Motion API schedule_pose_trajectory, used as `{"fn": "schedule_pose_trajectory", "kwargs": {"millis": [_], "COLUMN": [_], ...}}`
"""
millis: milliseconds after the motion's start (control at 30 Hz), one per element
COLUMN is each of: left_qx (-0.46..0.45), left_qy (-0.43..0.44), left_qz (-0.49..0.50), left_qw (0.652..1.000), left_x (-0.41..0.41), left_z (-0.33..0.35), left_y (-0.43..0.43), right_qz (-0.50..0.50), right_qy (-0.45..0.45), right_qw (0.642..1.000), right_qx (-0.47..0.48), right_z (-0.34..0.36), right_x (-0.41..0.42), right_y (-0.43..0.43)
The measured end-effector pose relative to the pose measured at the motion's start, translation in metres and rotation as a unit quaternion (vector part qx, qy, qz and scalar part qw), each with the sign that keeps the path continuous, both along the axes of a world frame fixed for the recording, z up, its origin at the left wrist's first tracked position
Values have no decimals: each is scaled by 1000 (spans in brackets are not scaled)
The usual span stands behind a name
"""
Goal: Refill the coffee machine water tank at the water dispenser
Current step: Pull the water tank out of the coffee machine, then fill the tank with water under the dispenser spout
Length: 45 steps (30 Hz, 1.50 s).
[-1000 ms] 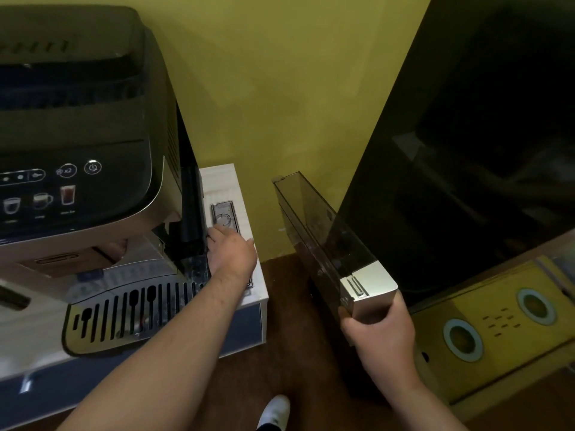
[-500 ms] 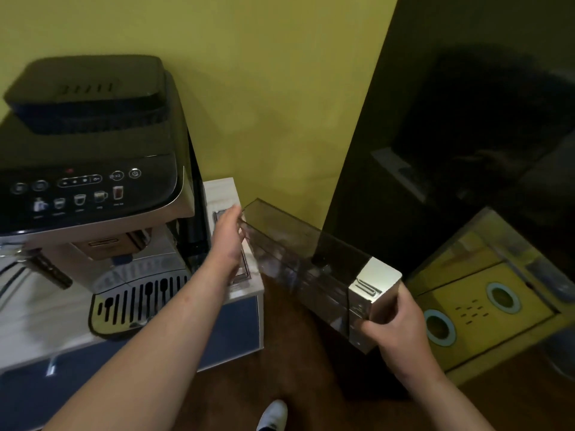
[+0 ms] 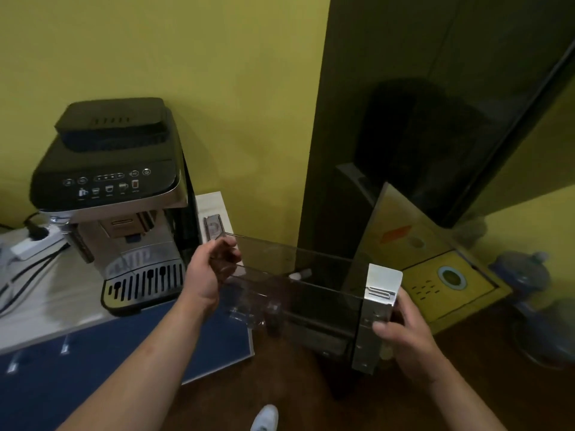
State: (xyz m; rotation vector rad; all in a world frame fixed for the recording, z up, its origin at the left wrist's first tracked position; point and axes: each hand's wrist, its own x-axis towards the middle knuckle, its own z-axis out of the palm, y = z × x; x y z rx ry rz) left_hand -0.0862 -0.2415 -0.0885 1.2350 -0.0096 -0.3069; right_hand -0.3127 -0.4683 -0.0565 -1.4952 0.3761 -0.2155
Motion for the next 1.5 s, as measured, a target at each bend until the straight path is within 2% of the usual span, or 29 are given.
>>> {"fn": "schedule_pose_trajectory", "kwargs": {"millis": [100,233,567,800,1067,1500], "left_qx": [-20,-5,3,40,53,37], "left_qy": [2,-14,-80,-107,-136,-148], "left_qz": [16,13,-64,-137,-207,-165], "left_qw": [1000,1000,995,984,967,974], "left_x": [-33,-68,-121,-151,-197,-319], "left_z": [5,8,33,33,35,43], "left_y": [0,-2,-17,-38,-90,-231], "right_qz": [2,-87,-182,-295,-299,-315], "right_qy": [-18,-42,-134,-87,-99,-104], "right_qw": [999,988,942,937,935,932], "right_qx": [51,124,247,166,164,146], "right_z": [8,7,21,21,16,7], "right_x": [-27,-50,-93,-143,-215,-316], "right_y": [0,0,-5,-13,-46,-201]}}
